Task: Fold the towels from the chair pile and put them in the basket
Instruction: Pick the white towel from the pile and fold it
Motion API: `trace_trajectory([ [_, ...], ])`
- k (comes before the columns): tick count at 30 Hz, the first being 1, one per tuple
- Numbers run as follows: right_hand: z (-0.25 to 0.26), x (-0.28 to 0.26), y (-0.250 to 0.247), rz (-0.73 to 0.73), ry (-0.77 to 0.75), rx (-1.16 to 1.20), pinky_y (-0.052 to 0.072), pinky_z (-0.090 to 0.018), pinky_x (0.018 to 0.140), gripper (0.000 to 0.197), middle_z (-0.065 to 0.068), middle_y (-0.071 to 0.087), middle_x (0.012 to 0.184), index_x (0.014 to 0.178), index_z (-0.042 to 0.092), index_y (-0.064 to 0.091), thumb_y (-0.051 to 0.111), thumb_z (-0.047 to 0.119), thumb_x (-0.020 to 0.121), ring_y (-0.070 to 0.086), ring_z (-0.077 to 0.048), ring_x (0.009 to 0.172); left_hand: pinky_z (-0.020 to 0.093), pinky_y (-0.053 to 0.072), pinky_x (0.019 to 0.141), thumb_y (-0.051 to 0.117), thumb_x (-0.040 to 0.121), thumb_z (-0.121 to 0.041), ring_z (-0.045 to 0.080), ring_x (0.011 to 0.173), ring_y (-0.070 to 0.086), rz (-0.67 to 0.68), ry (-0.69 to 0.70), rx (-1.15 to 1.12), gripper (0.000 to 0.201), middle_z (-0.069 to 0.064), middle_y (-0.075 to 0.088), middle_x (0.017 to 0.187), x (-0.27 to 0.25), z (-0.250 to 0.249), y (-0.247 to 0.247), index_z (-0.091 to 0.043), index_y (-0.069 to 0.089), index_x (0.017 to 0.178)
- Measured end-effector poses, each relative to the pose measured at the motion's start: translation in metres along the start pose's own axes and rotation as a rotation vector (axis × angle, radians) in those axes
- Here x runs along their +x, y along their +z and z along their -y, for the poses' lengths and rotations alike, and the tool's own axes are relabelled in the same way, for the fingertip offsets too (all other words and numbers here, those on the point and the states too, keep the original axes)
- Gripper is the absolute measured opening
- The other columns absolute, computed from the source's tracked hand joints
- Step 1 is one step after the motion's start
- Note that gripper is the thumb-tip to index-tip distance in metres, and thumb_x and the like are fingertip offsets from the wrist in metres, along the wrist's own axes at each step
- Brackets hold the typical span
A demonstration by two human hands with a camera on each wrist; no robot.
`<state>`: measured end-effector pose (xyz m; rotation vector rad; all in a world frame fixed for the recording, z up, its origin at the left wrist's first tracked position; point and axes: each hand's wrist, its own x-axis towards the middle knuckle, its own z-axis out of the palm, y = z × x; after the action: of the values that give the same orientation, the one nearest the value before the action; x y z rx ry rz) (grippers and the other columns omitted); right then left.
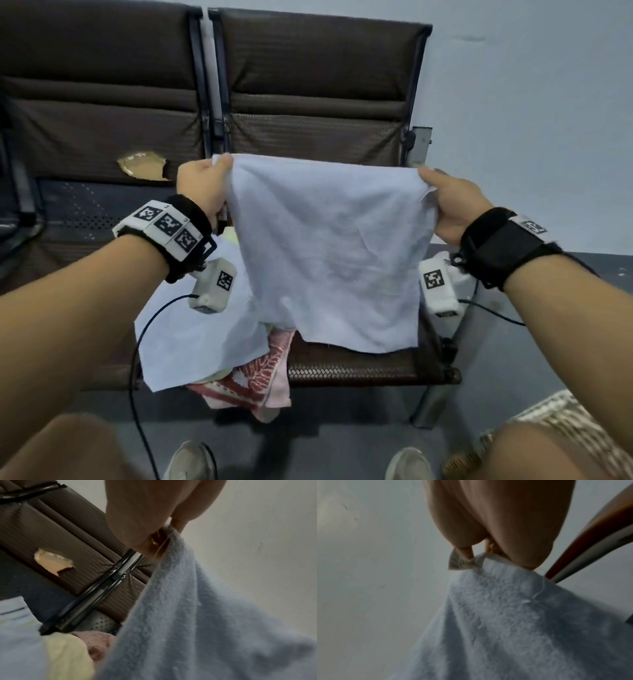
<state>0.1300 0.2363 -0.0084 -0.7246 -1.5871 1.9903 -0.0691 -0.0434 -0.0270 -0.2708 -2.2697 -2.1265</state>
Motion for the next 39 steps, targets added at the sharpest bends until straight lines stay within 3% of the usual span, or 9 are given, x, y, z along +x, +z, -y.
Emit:
trace_trajectory([
  [5,0.01,-0.011,0.033,-0.047,-0.061,-0.074,0.058,-0.039,0.088,0.027,-0.009,0.073,0.112,0.117,0.008,0.067,0.058,0.023,0.097,0.07,-0.026,0.101,0.021,0.047,0.044,0.063,0.09,-0.016,0.016,0.045,0.059,0.02,-0.208,-0.344,0.016,0.0,0.064,0.053,-0.024,-0.033,0.037,-0.009,0.066,0.076],
  [12,-0.019,-0.045,0.084,0.082,-0.363,-0.442,0.048,-0.032,0.065,0.02,0.001,0.066,0.072,0.081,0.01,0.069,0.062,0.027,0.089,0.059,-0.014,0.07,0.025,0.055,0.053,0.061,0.093,-0.01,0.014,0.052,0.063,0.341,-0.177,-0.329,0.017,0.005,0.065,0.061,-0.084,-0.049,0.09,-0.003,0.067,0.078],
  [16,-0.031,-0.053,0.076,0.235,-0.347,-0.467,0.059,-0.035,0.074,0.028,-0.005,0.076,0.089,0.099,0.007,0.07,0.075,0.029,0.083,0.073,-0.018,0.085,0.022,0.053,0.056,0.064,0.089,-0.01,0.012,0.058,0.059,0.395,-0.102,-0.221,0.012,0.01,0.062,0.075,-0.093,-0.044,0.088,0.0,0.071,0.089],
  [20,-0.034,-0.051,0.062,0.196,-0.348,-0.472,0.055,-0.045,0.085,0.027,-0.014,0.072,0.095,0.105,-0.003,0.068,0.059,0.021,0.095,0.068,-0.031,0.088,0.02,0.045,0.065,0.056,0.094,-0.035,0.01,0.073,0.057,0.462,-0.105,-0.107,0.032,-0.001,0.071,0.085,-0.088,-0.036,0.076,-0.011,0.075,0.085],
  [23,-0.032,-0.051,0.062,0.262,-0.238,-0.329,0.051,-0.04,0.09,0.029,-0.01,0.07,0.1,0.108,-0.001,0.069,0.054,0.022,0.098,0.064,-0.023,0.095,0.024,0.032,0.061,0.054,0.084,-0.011,0.023,0.073,0.041,0.413,-0.135,-0.02,0.012,0.008,0.048,0.08,-0.088,-0.022,0.071,-0.008,0.053,0.073],
  [28,-0.02,-0.052,0.059,0.369,-0.07,-0.102,0.056,-0.024,0.067,0.031,-0.003,0.074,0.093,0.118,0.007,0.07,0.046,0.014,0.099,0.068,-0.012,0.081,0.037,0.03,0.078,0.047,0.072,-0.009,0.026,0.077,0.029,0.69,-0.311,-0.013,0.007,0.01,0.032,0.078,-0.096,0.004,0.063,-0.013,0.043,0.077],
  [30,-0.015,-0.051,0.053,0.347,-0.044,-0.111,0.057,-0.036,0.089,0.033,-0.012,0.072,0.114,0.123,0.006,0.068,0.046,0.015,0.1,0.066,-0.022,0.1,0.032,0.032,0.071,0.053,0.078,-0.012,0.021,0.063,0.032,0.771,-0.34,-0.113,0.01,0.001,0.037,0.066,-0.088,0.01,0.06,-0.013,0.049,0.069],
  [33,-0.009,-0.045,0.037,0.336,-0.058,-0.244,0.054,-0.041,0.092,0.03,-0.014,0.071,0.117,0.121,0.006,0.069,0.053,0.017,0.098,0.067,-0.028,0.105,0.025,0.037,0.061,0.059,0.092,-0.015,0.008,0.05,0.047,0.676,-0.236,-0.153,0.018,-0.009,0.055,0.057,-0.072,0.009,0.06,-0.019,0.071,0.079],
  [39,-0.004,-0.004,0.018,0.091,-0.293,-0.489,0.058,-0.044,0.08,0.013,-0.005,0.076,0.094,0.095,0.012,0.075,0.068,0.023,0.093,0.07,-0.018,0.083,0.037,0.054,0.072,0.074,0.085,-0.009,0.023,0.078,0.063,0.373,0.123,0.095,0.02,0.009,0.068,0.085,-0.035,-0.008,0.076,-0.018,0.06,0.074],
])
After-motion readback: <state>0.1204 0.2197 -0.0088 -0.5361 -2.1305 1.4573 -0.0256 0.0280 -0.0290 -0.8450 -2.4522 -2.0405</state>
